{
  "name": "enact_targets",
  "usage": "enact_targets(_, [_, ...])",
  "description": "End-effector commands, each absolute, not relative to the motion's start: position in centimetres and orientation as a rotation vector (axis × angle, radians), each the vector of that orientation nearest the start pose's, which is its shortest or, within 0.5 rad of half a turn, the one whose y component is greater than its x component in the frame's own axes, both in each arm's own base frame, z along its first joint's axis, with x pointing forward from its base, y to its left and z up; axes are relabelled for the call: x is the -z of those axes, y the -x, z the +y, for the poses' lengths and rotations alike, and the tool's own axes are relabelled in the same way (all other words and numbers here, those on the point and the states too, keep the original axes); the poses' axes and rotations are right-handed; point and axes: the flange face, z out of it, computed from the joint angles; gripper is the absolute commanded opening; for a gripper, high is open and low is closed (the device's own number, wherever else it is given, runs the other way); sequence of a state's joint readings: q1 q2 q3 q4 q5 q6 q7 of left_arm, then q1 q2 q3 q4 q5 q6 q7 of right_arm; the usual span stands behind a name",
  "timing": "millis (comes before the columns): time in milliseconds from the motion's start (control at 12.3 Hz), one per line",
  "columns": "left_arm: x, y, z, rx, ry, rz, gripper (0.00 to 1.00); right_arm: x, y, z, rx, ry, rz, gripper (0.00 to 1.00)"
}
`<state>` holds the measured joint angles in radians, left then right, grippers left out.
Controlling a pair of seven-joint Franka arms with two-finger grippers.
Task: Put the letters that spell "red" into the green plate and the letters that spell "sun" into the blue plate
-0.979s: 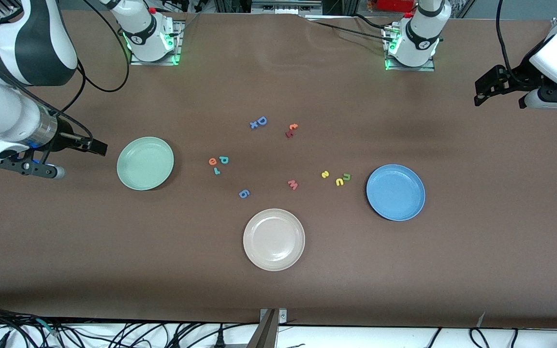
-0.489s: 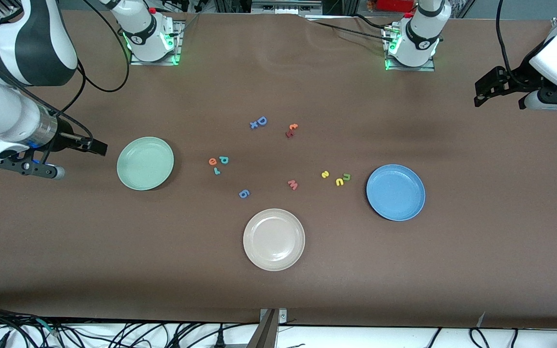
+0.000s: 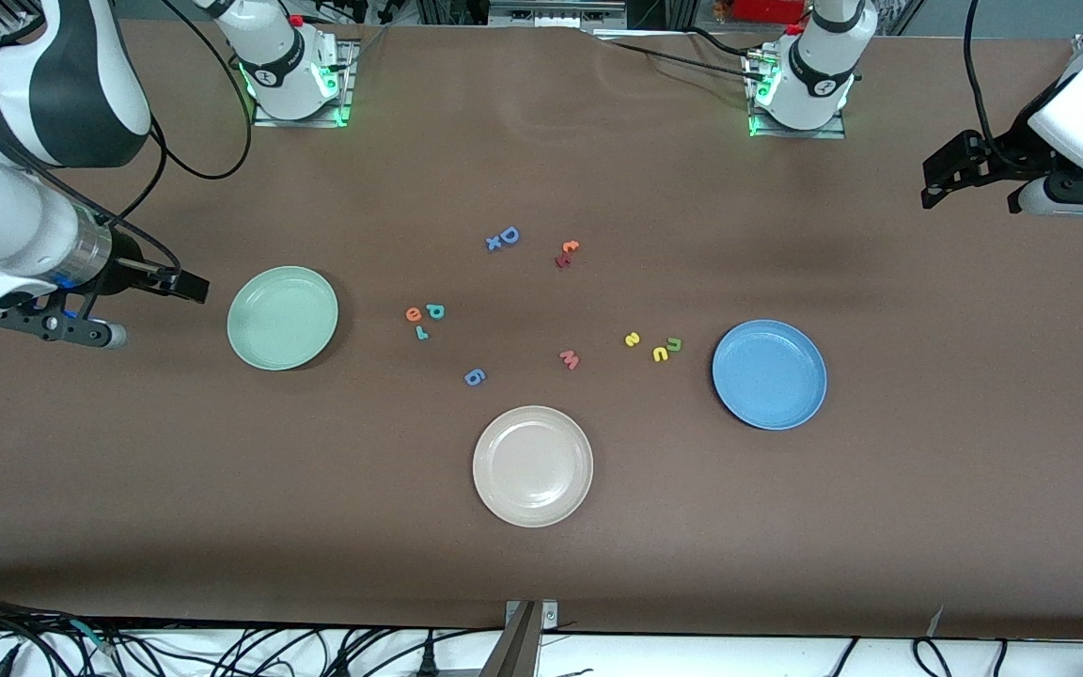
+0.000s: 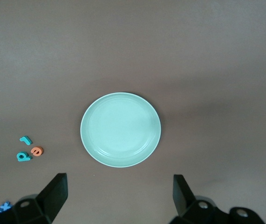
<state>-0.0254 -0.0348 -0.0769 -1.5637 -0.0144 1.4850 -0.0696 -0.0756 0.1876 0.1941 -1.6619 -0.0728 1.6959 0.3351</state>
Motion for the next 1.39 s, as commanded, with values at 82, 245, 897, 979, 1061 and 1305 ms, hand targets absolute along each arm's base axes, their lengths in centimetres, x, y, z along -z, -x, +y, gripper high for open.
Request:
enact_targets(82, [-64.7, -53.2, -6.0, -0.069, 3.15, 0.062, 1.0, -48.7, -59.7, 5.9, -0.237, 3.169, 0.319, 1.0])
enact_targets(245, [-63.4, -53.7, -6.4, -0.117, 3.148, 0.086, 1.0, -48.6, -59.7, 5.9, -0.239, 3.169, 0.319, 1.0])
enact_targets(897, [-50.4, -57.1, -14.8, -0.538, 3.082, 0.336, 1.0, -48.6, -59.7, 5.9, -0.242, 3.169, 0.319, 1.0])
enact_targets(979, [-48.5, -57.3, -16.3, -0.583, 3.074, 0.379, 1.0, -48.7, -59.7, 5.9, -0.239, 3.169, 0.319, 1.0])
enact_targets(1061, [-47.0, -58.0, -17.4, -0.568, 3.086, 0.407, 1.0, -48.6, -59.7, 5.9, -0.242, 3.169, 0.319, 1.0])
enact_targets(1305, [-42.2, -59.1, -22.5, -0.499, 3.108, 0.652, 1.0, -48.5, -59.6, 5.9, -0.246, 3.169, 0.324, 1.0])
